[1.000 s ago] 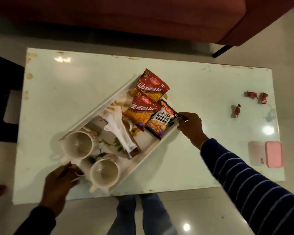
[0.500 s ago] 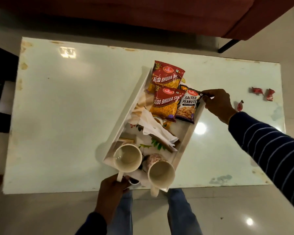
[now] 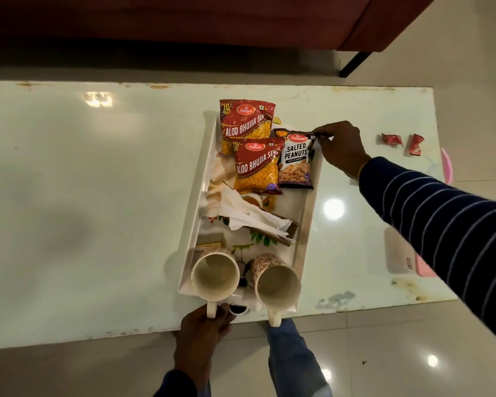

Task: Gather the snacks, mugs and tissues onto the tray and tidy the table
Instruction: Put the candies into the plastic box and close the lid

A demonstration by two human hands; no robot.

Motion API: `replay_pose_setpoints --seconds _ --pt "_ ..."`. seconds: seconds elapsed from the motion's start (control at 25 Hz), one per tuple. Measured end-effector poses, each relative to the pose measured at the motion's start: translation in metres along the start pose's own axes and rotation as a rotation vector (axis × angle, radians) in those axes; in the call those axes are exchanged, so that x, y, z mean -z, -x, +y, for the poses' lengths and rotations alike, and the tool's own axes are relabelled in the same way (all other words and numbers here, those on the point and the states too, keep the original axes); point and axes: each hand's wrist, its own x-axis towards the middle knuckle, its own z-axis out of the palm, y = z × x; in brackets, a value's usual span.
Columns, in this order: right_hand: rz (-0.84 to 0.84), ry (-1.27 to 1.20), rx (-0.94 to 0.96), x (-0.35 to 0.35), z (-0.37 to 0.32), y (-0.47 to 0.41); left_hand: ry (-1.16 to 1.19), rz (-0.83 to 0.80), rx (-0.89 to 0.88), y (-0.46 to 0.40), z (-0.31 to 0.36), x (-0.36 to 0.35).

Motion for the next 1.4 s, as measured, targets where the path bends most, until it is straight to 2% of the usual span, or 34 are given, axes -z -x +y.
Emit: replay_pose_setpoints --seconds 0.16,0.4,0.76,1.4 --pt "-0.018 0.002 0.048 0.003 -0.001 -0.005 0.027 0.03 0.02 0.001 -0.002 -0.006" --pt "-0.004 0.001 0.063 0.0 -0.003 -0.015 0.02 -0.044 0.004 0.0 -0.004 -0.016" --pt "-0.002 0.042 0.13 -0.007 -0.014 -0.038 0.107 -0.05 -0.019 0.002 -0.008 -0.038" --pt "-0.082 -0.068 0.097 -0.007 -0.004 -0.042 0.207 -0.071 0.044 -0.006 -0.018 -0.058"
